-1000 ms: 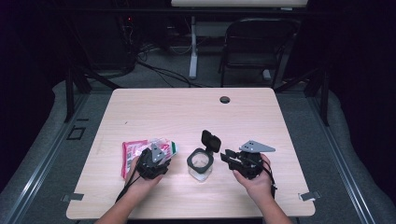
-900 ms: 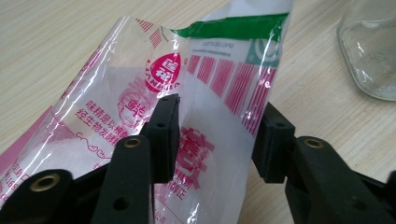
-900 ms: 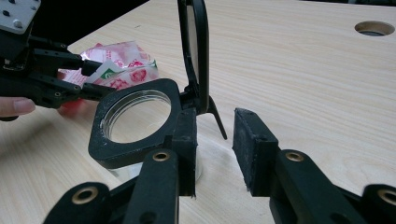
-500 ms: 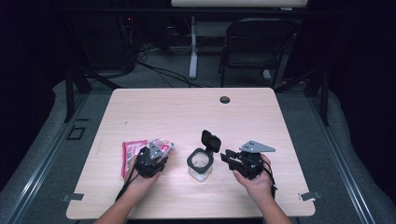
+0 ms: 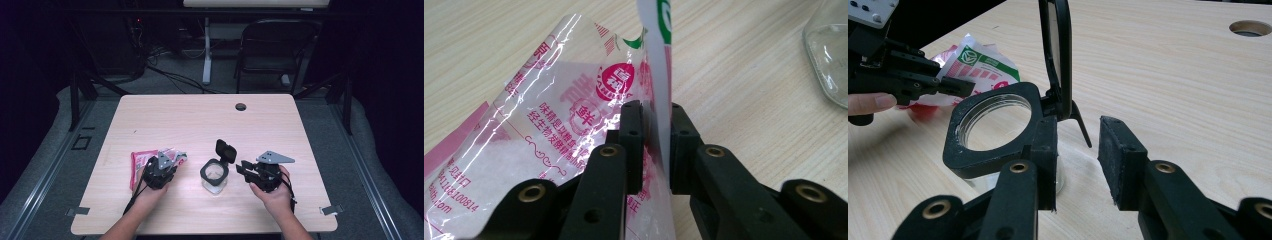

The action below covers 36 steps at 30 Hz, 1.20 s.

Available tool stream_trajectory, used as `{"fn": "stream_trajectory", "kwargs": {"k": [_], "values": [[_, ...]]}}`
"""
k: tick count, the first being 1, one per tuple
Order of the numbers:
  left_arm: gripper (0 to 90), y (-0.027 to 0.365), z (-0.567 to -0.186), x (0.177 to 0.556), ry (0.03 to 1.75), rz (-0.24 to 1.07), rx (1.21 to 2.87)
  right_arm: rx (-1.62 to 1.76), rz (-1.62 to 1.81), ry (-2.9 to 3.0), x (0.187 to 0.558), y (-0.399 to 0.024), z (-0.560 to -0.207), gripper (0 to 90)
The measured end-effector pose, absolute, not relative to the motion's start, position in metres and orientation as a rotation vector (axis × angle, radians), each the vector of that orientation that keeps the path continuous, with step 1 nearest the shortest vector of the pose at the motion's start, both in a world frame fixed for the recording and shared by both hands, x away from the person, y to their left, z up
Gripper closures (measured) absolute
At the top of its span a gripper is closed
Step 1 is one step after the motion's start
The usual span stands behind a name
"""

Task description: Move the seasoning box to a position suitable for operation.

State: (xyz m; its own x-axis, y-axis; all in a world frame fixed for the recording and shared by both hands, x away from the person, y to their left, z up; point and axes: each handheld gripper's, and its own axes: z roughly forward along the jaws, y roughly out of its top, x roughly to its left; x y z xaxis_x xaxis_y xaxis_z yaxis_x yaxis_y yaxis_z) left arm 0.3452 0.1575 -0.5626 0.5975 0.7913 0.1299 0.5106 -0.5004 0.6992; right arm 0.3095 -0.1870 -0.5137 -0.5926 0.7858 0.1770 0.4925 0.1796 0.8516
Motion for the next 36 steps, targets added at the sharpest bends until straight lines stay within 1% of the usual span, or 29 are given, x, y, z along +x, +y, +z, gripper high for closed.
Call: {"fn": "stream_trajectory", "kwargs": {"k": [8,23,36], "values": [[88.0,0.161,-0.563,0.347,1.036,0.577,2.203,1.220,1.373,2.154,0.309,-0.187,-0.514,69.0],[90.0,0.166,-0.561,0.350,1.058,0.536,2.178,1.221,1.376,2.152,0.309,-0.187,-0.514,68.7],[90.0,0.172,-0.553,0.349,1.071,0.547,2.146,1.224,1.376,2.154,0.309,-0.188,-0.515,68.2]]}}
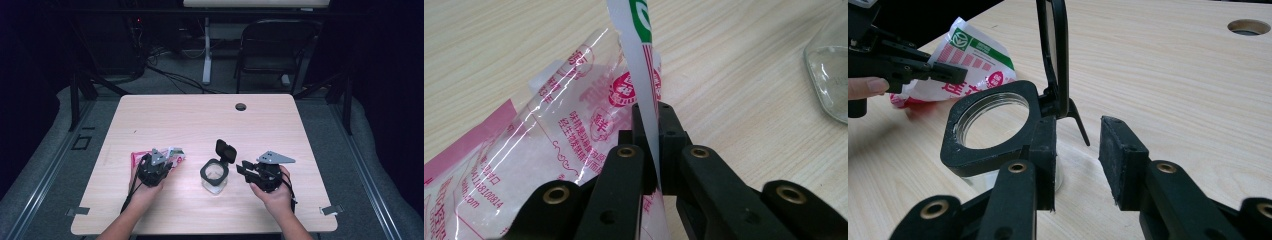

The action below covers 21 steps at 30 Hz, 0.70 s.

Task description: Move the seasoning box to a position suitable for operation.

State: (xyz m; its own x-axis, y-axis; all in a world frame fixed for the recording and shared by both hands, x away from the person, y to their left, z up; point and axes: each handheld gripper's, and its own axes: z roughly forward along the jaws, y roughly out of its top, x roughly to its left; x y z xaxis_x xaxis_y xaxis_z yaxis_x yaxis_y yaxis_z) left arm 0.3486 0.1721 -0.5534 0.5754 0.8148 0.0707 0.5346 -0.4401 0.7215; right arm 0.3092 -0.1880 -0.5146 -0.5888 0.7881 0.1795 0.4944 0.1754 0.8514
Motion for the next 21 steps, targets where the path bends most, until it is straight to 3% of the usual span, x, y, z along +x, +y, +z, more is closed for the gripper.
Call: {"fn": "stream_trajectory", "kwargs": {"k": [21], "values": [[90.0,0.196,-0.532,0.340,1.092,0.564,2.072,1.222,1.384,2.149,0.311,-0.189,-0.514,66.4]]}}
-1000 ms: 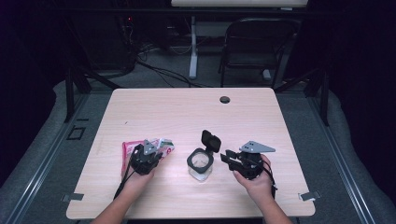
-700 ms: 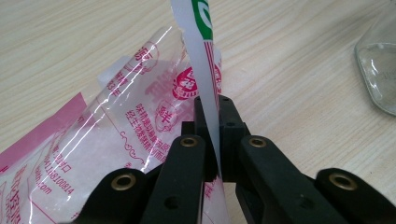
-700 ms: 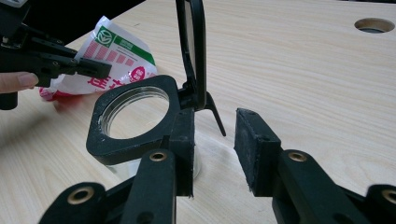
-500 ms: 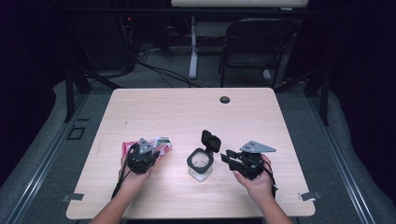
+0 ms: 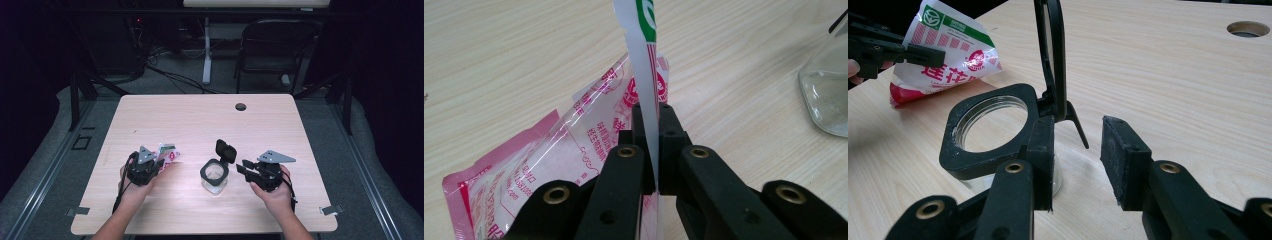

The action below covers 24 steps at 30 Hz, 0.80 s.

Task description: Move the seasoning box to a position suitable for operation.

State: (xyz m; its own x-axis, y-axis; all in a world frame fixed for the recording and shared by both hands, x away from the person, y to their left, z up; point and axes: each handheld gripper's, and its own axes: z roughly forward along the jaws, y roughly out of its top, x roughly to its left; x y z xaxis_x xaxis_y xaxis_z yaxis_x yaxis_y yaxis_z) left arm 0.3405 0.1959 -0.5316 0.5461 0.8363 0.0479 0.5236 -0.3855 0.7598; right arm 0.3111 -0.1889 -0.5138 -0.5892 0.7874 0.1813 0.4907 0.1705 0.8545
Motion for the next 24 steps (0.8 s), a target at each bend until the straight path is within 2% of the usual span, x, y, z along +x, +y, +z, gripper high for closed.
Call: {"fn": "stream_trajectory", "kwargs": {"k": [12,17,24], "values": [[90.0,0.213,-0.516,0.337,1.108,0.589,2.010,1.203,1.371,2.162,0.313,-0.186,-0.513,63.6],[90.0,0.221,-0.507,0.337,1.125,0.577,1.962,1.210,1.334,2.198,0.317,-0.184,-0.516,60.1],[90.0,0.226,-0.495,0.336,1.143,0.629,1.952,1.201,1.322,2.204,0.318,-0.182,-0.518,55.8]]}}
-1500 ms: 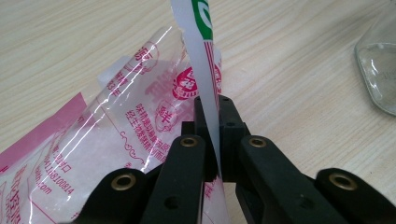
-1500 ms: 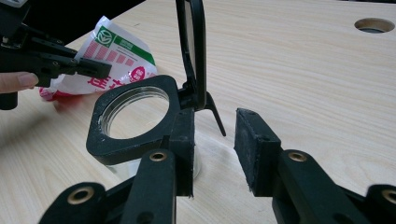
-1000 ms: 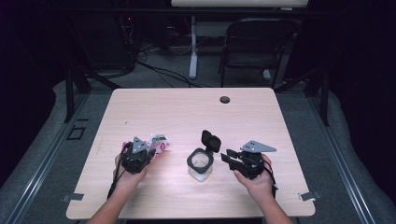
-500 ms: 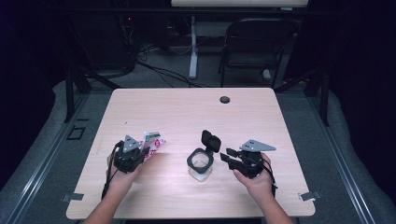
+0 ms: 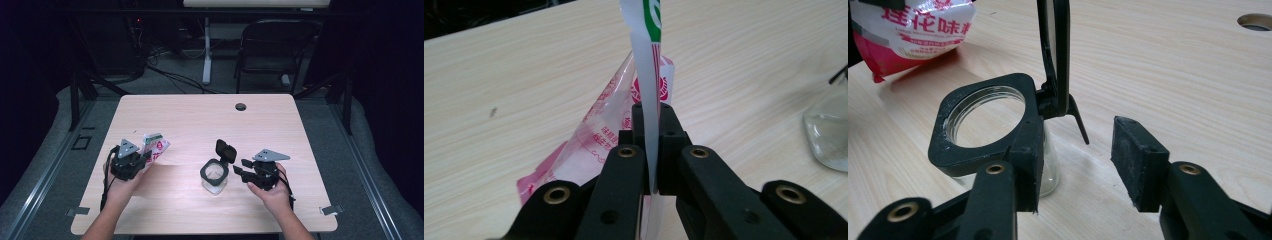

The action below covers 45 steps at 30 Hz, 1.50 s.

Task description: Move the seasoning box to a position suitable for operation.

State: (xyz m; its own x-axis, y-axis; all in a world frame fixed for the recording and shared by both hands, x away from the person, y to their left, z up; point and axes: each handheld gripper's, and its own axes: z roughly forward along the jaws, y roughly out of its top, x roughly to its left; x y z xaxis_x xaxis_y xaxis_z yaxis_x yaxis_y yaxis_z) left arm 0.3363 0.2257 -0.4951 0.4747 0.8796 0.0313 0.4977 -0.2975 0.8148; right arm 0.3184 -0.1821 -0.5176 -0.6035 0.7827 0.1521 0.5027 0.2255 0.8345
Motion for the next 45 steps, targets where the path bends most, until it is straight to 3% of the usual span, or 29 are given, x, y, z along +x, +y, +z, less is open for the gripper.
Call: {"fn": "stream_trajectory", "kwargs": {"k": [24,45], "values": [[90.0,0.244,-0.454,0.334,1.143,0.752,1.863,1.140,1.320,2.198,0.319,-0.178,-0.517,56.7],[90.0,0.195,-0.440,0.339,1.002,0.708,1.881,1.140,1.324,2.189,0.319,-0.181,-0.516,57.2]]}}
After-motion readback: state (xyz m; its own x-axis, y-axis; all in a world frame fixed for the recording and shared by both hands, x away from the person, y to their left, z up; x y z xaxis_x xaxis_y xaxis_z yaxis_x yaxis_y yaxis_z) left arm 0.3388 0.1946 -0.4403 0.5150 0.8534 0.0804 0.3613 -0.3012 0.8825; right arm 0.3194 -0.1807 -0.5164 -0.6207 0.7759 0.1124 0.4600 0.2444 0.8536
